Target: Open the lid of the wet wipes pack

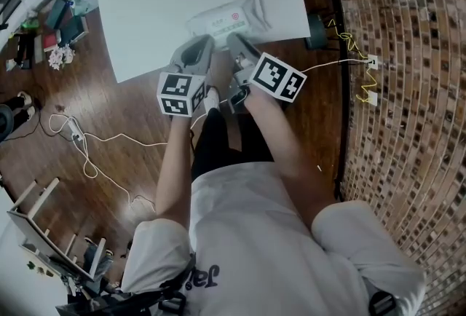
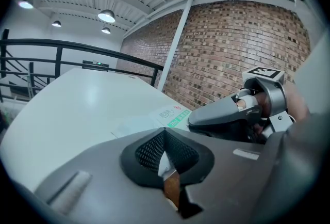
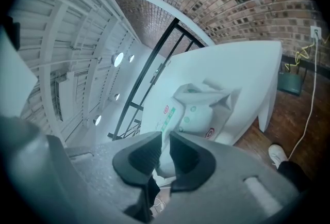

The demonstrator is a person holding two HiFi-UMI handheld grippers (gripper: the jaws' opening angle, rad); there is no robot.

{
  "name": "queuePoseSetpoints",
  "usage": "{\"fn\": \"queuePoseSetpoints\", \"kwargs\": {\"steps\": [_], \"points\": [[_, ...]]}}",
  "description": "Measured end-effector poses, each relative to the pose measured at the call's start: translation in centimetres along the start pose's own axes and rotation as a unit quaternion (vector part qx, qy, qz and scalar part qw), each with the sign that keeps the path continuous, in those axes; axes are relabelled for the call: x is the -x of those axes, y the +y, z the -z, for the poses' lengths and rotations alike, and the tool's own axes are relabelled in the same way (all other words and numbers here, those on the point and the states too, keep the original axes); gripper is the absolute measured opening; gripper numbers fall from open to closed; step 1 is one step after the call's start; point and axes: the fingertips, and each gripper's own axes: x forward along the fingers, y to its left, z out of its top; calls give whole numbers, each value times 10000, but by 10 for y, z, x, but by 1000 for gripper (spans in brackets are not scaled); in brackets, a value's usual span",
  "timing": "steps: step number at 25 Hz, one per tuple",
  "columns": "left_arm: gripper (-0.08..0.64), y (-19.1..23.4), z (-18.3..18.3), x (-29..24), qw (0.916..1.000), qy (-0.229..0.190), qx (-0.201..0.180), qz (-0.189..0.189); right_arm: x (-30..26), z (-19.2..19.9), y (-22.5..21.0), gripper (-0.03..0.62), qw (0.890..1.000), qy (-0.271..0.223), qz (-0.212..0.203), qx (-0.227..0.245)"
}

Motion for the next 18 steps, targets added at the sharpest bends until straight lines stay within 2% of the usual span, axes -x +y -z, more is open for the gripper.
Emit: {"fn": "queuePoseSetpoints", "kwargs": {"steps": [11,14,18], "points": [[12,1,2,-1,10000,49,51,-4,-1,-4,2,12,10000,53,-27,-12],[12,2,2,-2,9999,100,23,1,0,-11,16,9,9995,18,-206,255],[12,4,2,-1,9999,123,86,7,-5,-22,44,20,9950,196,-429,880]]}}
